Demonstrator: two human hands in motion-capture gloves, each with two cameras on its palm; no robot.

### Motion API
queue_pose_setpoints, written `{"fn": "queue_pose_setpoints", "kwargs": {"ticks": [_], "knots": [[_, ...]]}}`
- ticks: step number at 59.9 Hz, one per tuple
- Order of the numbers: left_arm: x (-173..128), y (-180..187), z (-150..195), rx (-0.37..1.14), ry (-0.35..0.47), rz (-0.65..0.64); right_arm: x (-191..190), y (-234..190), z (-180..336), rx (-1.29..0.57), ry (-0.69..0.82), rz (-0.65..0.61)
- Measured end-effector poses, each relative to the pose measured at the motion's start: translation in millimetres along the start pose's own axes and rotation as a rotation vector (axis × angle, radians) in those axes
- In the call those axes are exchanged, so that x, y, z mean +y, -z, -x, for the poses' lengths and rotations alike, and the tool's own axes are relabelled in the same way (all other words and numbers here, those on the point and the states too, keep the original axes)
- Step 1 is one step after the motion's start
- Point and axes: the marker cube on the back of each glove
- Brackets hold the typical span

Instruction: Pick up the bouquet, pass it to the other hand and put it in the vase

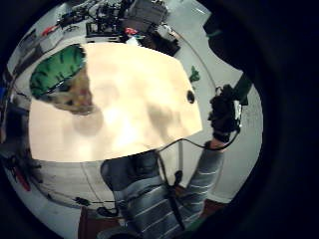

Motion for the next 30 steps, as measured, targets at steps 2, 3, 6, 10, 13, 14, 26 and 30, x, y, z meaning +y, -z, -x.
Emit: {"fn": "queue_pose_setpoints", "kwargs": {"ticks": [2,3,6,10,13,14,26,30], "knots": [[-3.8,-2.6,-6.1,0.045,0.002,-0.006,3.9,-10.5,-0.9,-0.006,-0.059,0.005],[-4.5,-3.6,-9.8,0.066,-0.001,-0.012,5.3,-16.2,-0.3,-0.017,-0.057,0.009],[-4.7,-6.5,-22.2,0.126,-0.017,-0.046,9.7,-34.3,-0.1,-0.06,-0.037,0.028],[-5.6,-10.4,-36.4,0.183,-0.052,-0.131,20.6,-57.3,3.2,-0.114,-0.012,0.055],[-7.8,-12.5,-43.7,0.191,-0.095,-0.228,27.4,-75.0,3.6,-0.167,0.013,0.071],[-7.0,-12.6,-46.6,0.185,-0.108,-0.259,29.5,-81.0,3.1,-0.183,0.022,0.077],[4.4,-15.6,-64.8,0.234,-0.144,-0.443,62.3,-129.8,18.5,-0.301,0.042,0.083],[-2.3,-11.4,-55.2,0.298,-0.108,-0.53,70.2,-136.4,24.2,-0.317,0.043,0.086]]}}
